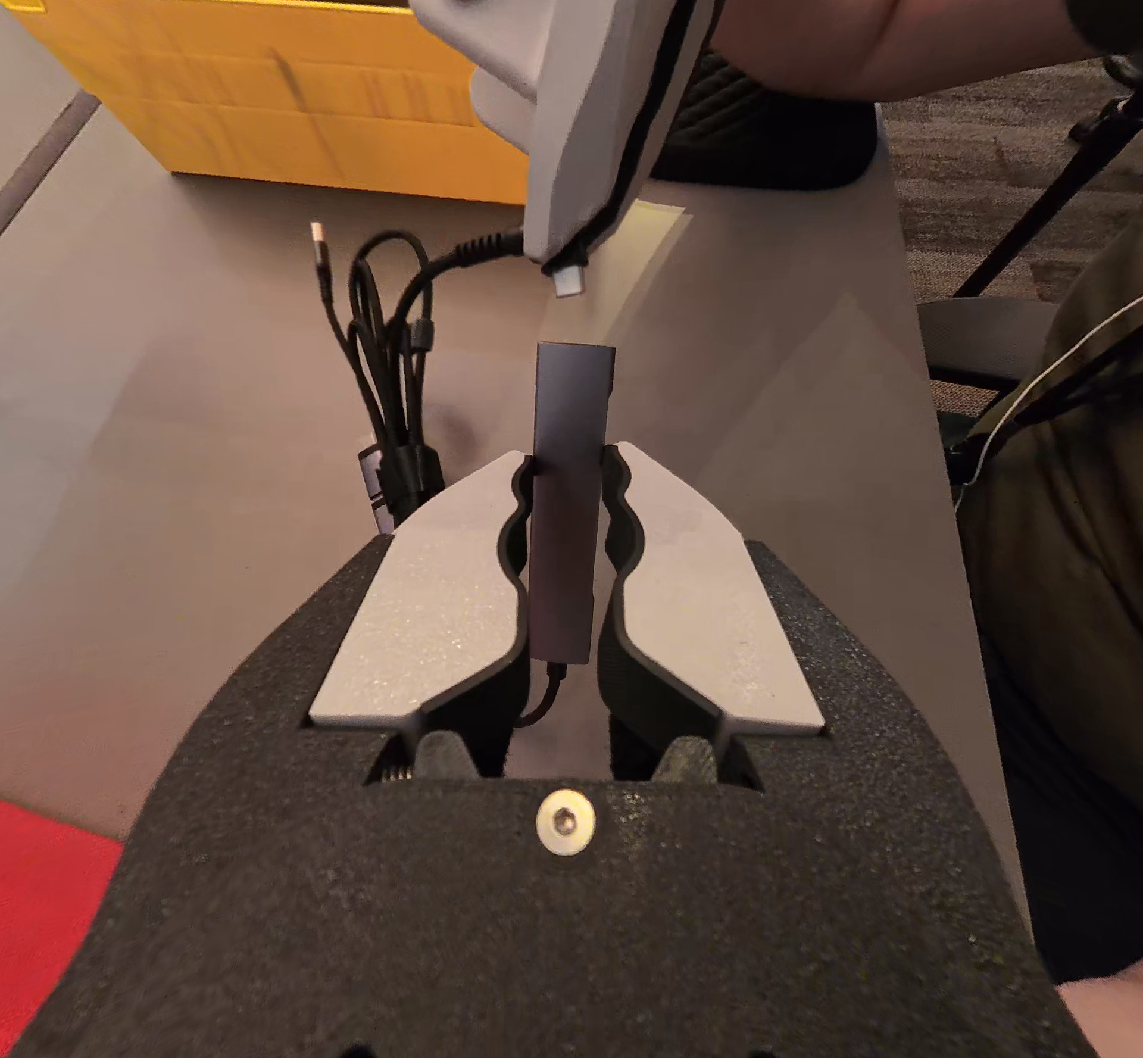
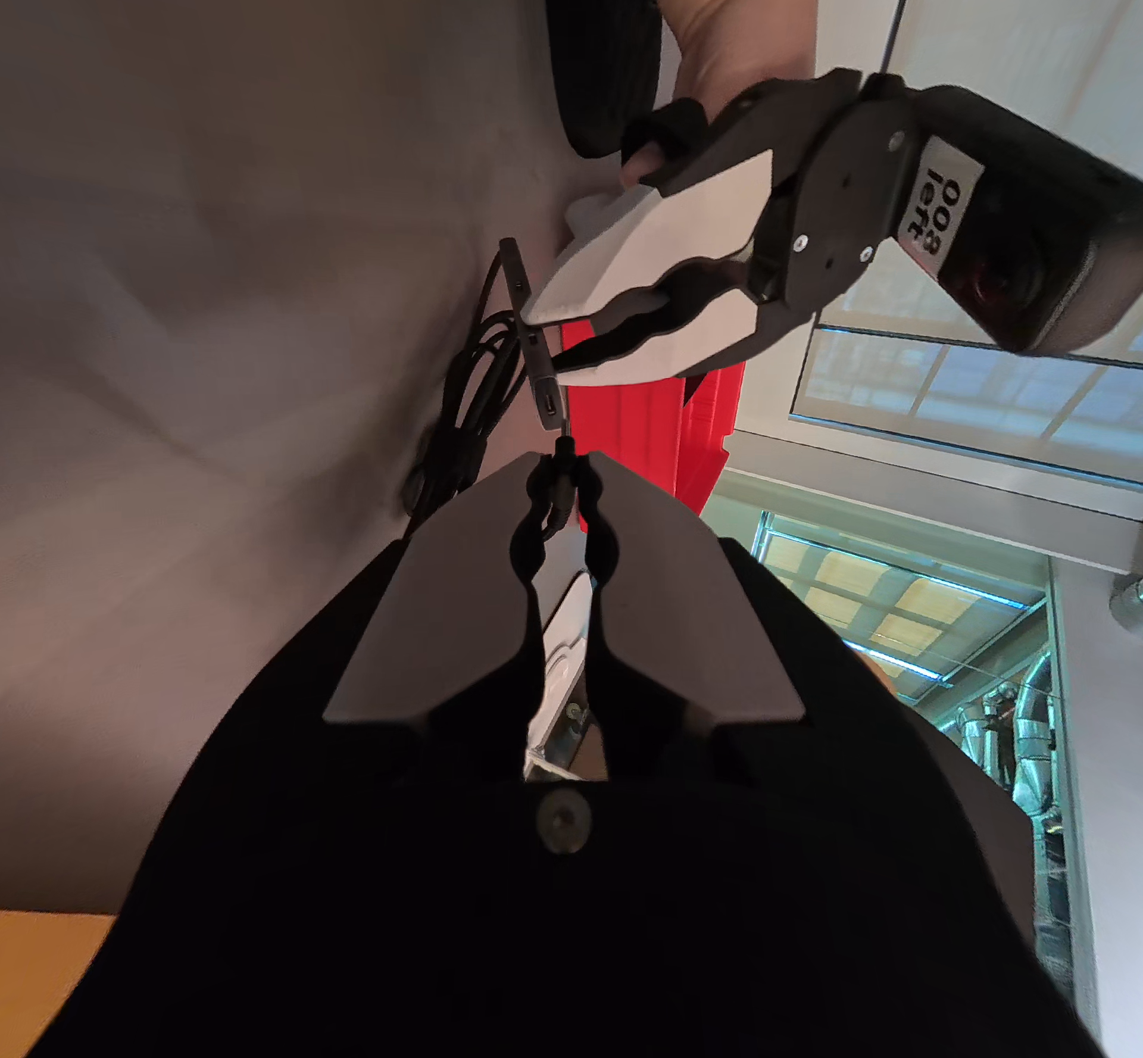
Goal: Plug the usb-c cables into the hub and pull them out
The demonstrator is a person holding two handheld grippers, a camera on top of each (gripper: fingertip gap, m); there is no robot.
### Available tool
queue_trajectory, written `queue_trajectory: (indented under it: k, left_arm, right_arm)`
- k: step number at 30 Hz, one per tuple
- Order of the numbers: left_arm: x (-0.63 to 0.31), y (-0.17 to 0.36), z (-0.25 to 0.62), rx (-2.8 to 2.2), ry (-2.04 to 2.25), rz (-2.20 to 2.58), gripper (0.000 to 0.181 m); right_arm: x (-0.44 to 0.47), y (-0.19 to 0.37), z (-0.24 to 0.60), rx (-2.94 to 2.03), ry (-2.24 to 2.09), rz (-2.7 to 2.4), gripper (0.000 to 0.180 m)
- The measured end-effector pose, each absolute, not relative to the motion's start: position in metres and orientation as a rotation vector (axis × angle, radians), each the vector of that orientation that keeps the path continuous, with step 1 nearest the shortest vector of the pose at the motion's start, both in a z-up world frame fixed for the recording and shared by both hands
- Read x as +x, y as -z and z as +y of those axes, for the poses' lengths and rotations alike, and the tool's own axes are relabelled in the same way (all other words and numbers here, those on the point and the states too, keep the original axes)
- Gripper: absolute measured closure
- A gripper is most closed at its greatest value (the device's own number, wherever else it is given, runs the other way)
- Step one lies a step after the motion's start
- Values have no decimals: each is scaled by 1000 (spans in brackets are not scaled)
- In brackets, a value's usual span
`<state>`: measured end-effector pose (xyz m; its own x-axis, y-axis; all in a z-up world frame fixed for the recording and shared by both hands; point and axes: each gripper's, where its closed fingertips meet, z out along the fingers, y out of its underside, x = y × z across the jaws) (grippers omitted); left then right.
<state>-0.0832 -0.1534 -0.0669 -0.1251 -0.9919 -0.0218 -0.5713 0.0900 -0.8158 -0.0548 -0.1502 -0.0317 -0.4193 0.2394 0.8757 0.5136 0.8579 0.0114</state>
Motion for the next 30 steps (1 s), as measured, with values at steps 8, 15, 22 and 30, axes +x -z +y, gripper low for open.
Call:
queue_trajectory:
  k: [8, 15, 22, 30]
  left_arm:
    - [-83, 68, -149, -1561, 902, 1738, 160]
    - [-82, 69, -150, -1557, 893, 1750, 160]
    - [-80, 71, -151, -1558, 890, 1764, 160]
    - [-81, 71, -150, -1561, 896, 1757, 160]
  right_arm:
    - [-56, 35, -149, -531, 414, -2036, 170]
    - [-58, 37, -147, -524, 440, -2038, 170]
    - [-59, 40, -147, -529, 436, -2053, 170]
    - [-58, 44, -145, -525, 478, -2071, 170]
